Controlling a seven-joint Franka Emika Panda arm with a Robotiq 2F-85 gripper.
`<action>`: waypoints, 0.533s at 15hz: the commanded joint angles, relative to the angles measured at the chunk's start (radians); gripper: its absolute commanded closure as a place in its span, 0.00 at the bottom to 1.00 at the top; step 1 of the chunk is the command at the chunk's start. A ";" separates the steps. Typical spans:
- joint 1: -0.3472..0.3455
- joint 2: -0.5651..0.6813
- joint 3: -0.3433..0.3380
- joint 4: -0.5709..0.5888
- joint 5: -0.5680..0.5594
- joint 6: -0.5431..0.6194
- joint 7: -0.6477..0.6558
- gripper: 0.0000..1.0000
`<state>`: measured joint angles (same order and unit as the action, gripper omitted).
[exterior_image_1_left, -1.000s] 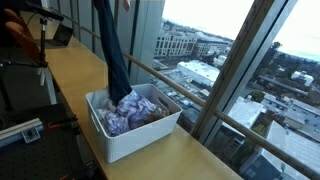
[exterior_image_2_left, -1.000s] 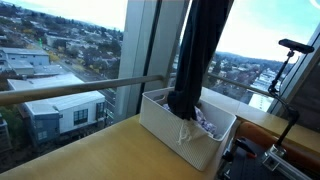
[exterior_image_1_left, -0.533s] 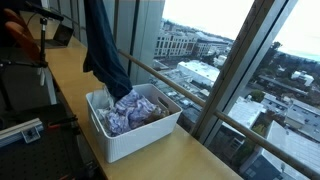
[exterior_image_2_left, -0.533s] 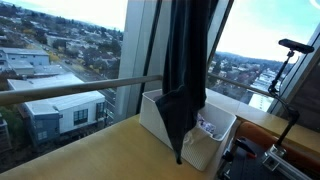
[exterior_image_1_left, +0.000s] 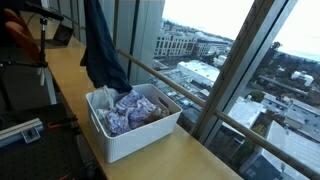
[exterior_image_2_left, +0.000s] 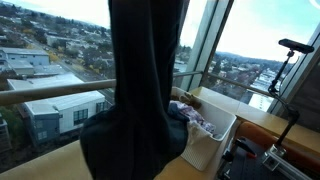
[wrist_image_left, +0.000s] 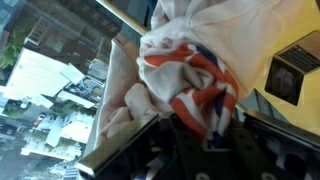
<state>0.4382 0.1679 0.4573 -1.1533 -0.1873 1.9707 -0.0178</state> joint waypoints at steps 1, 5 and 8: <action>0.099 0.151 0.020 0.243 -0.105 -0.096 0.031 0.95; 0.196 0.263 -0.004 0.419 -0.184 -0.175 0.031 0.95; 0.177 0.258 -0.095 0.435 -0.096 -0.217 -0.001 0.95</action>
<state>0.6042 0.3969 0.4524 -0.8125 -0.3427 1.8080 0.0106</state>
